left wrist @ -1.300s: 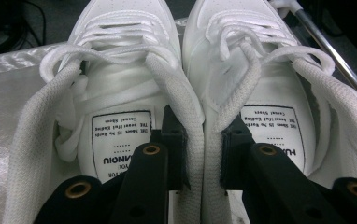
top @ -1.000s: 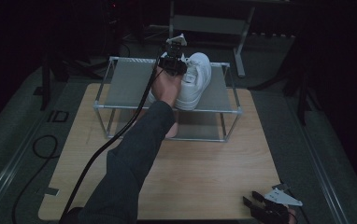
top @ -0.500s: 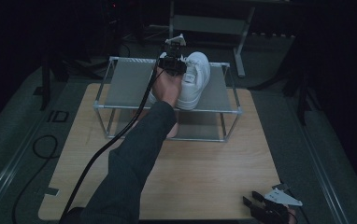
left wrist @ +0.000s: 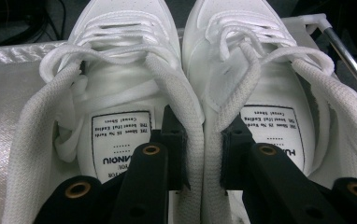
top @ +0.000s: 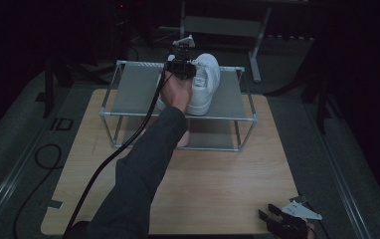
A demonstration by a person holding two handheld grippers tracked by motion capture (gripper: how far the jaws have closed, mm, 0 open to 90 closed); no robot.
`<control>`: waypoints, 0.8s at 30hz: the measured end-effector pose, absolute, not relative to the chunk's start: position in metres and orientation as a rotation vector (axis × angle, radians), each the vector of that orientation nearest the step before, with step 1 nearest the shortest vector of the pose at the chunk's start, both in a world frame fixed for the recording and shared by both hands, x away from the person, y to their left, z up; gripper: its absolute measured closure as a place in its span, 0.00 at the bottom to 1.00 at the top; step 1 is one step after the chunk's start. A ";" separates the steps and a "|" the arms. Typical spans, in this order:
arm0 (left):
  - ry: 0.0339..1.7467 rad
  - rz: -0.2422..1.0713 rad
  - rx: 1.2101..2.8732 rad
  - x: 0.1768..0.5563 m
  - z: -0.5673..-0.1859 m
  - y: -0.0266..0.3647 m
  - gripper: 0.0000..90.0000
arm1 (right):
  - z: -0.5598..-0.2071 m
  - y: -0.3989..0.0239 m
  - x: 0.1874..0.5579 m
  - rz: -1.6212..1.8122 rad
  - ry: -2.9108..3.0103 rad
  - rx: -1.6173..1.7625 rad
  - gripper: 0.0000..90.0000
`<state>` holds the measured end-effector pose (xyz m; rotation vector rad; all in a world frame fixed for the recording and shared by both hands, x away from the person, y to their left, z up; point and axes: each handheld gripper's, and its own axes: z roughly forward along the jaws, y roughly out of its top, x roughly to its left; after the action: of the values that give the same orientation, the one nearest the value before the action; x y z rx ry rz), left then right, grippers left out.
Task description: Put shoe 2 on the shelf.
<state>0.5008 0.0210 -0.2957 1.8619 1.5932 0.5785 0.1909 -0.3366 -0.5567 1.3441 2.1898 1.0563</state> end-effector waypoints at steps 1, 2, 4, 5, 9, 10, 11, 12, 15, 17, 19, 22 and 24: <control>1.592 0.581 1.865 0.501 -0.296 0.021 0.85 | -0.557 -0.337 0.191 1.057 2.190 1.345 0.57; 1.596 0.584 1.862 0.502 -0.296 0.021 0.85 | -0.557 -0.337 0.191 1.056 2.190 1.344 0.57; 1.601 0.585 1.857 0.503 -0.297 0.021 0.85 | -0.557 -0.337 0.191 1.057 2.191 1.343 0.57; 1.602 0.587 1.859 0.503 -0.297 0.021 0.85 | -0.557 -0.337 0.191 1.057 2.191 1.342 0.57; 1.608 0.590 1.851 0.503 -0.298 0.020 0.85 | -0.557 -0.337 0.191 1.057 2.191 1.342 0.57; 1.609 0.590 1.850 0.503 -0.298 0.020 0.84 | -0.557 -0.337 0.191 1.057 2.191 1.342 0.57; 1.612 0.590 1.844 0.504 -0.298 0.019 0.84 | -0.557 -0.337 0.191 1.057 2.191 1.343 0.57; 1.615 0.590 1.839 0.504 -0.298 0.019 0.84 | -0.557 -0.337 0.191 1.056 2.191 1.343 0.57; 1.620 0.597 1.826 0.504 -0.299 0.018 0.85 | -0.557 -0.337 0.191 1.057 2.192 1.343 0.57; 1.624 0.601 1.823 0.504 -0.300 0.017 0.84 | -0.557 -0.337 0.191 1.057 2.192 1.343 0.57; 1.627 0.602 1.824 0.505 -0.300 0.016 0.84 | -0.557 -0.337 0.191 1.056 2.193 1.342 0.57; 1.634 0.605 1.809 0.505 -0.300 0.016 0.84 | -0.557 -0.337 0.191 1.057 2.192 1.343 0.57; 1.638 0.608 1.804 0.505 -0.301 0.016 0.85 | -0.557 -0.337 0.191 1.057 2.193 1.342 0.57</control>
<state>0.5055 0.0164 -0.3006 1.8041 1.6384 0.6084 0.1909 -0.3368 -0.5566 1.3418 2.1927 1.0566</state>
